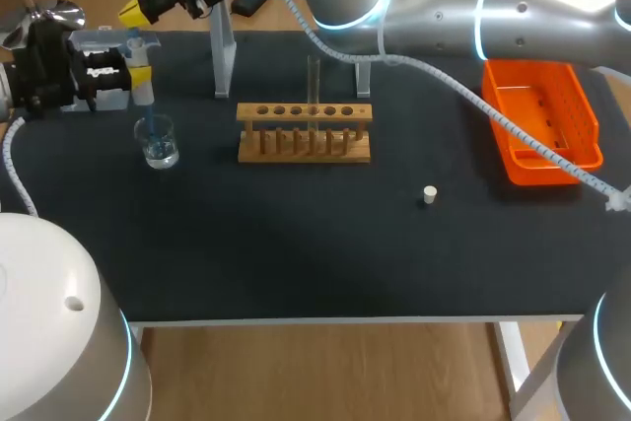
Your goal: Invert the test tube, pick up the pipette, mount the tip to pipette, aspirate from beaker and dispense into the tube, eject the tip, return the pipette, and cap with the stopper.
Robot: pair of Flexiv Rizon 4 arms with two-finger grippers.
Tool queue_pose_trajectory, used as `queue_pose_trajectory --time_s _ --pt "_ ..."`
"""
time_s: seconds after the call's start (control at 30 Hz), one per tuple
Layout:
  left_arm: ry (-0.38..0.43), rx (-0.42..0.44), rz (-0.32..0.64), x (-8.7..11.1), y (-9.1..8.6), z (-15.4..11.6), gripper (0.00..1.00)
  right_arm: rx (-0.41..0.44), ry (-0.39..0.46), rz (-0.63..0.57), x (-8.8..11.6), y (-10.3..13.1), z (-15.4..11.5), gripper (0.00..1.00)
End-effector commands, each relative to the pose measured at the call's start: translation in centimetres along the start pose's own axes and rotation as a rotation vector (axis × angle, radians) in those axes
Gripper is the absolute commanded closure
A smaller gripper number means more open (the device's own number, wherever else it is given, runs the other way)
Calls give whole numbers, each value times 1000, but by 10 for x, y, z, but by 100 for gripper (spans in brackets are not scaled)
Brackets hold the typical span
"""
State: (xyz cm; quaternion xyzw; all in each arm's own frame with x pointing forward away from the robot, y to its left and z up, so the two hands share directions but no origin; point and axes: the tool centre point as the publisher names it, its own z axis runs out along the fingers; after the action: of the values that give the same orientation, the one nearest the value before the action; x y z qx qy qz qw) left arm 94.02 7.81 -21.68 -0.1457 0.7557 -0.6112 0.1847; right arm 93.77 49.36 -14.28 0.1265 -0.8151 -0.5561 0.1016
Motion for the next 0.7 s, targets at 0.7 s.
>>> queue_pose_trajectory --time_s 0.7 --pt "0 3 1 -2 -3 -1 100 -19 0 -37 0 14 -3 100"
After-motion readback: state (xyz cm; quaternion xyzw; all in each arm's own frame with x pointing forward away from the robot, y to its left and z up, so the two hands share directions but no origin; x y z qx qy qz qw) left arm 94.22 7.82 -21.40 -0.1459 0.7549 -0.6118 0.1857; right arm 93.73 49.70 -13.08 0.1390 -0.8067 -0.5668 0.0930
